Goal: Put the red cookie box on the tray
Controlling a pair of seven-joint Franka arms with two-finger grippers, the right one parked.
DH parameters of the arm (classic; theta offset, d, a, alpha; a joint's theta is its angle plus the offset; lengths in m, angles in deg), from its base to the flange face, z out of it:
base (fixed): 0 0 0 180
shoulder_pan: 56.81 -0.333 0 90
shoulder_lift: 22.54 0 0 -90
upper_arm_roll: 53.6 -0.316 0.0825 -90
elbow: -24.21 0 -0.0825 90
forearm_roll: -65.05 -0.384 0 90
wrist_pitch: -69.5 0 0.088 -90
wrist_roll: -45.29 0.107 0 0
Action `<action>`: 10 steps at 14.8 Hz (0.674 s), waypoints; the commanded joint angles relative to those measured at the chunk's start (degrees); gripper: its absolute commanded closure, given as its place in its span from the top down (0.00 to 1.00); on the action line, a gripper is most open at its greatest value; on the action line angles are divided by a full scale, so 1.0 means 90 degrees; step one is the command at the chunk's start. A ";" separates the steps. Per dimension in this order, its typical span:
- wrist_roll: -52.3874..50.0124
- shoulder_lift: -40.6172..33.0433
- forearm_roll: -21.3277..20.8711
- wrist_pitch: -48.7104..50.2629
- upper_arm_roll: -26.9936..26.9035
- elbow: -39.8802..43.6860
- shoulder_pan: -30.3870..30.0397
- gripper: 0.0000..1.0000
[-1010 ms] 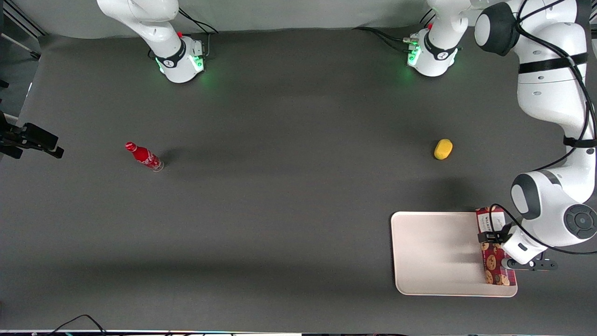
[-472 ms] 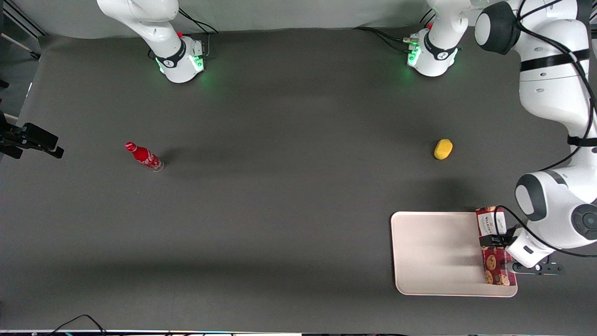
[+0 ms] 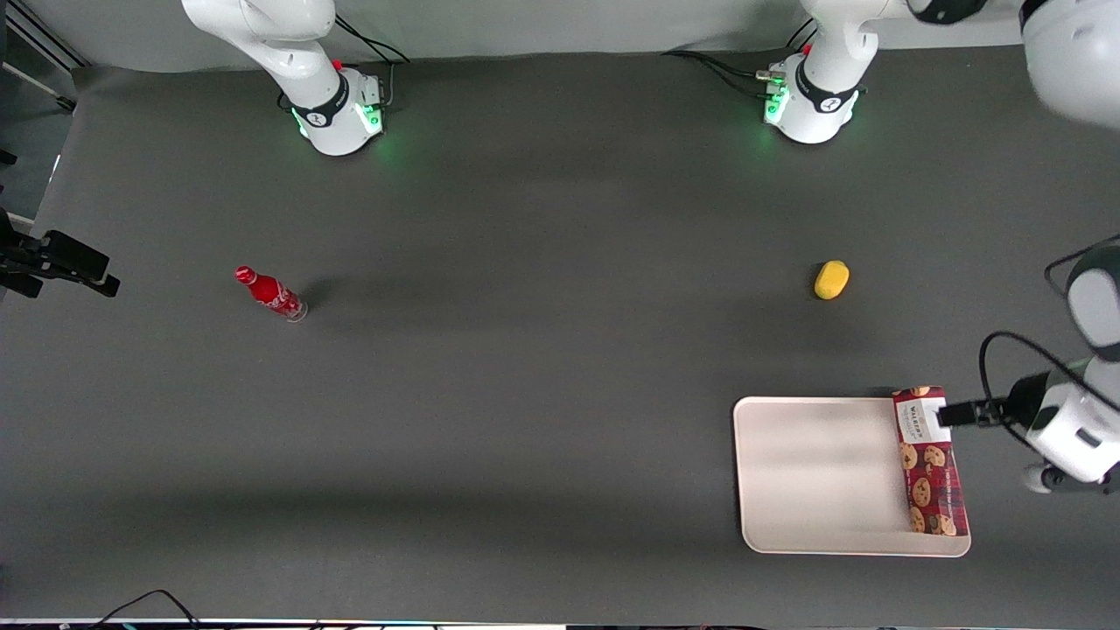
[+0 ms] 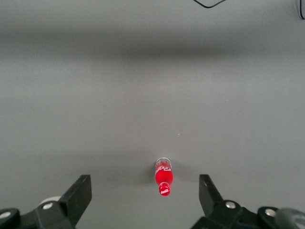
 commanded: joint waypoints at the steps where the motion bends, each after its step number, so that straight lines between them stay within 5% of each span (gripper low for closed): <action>1: -0.0532 -0.1364 -0.0116 0.0470 0.0081 -0.1183 0.0125 1.00; 7: -0.1060 -0.3455 -0.0575 0.0569 0.0608 -0.3176 0.0096 1.00; 10: -0.1061 -0.3838 -0.0673 0.0889 0.0784 -0.3423 -0.0001 1.00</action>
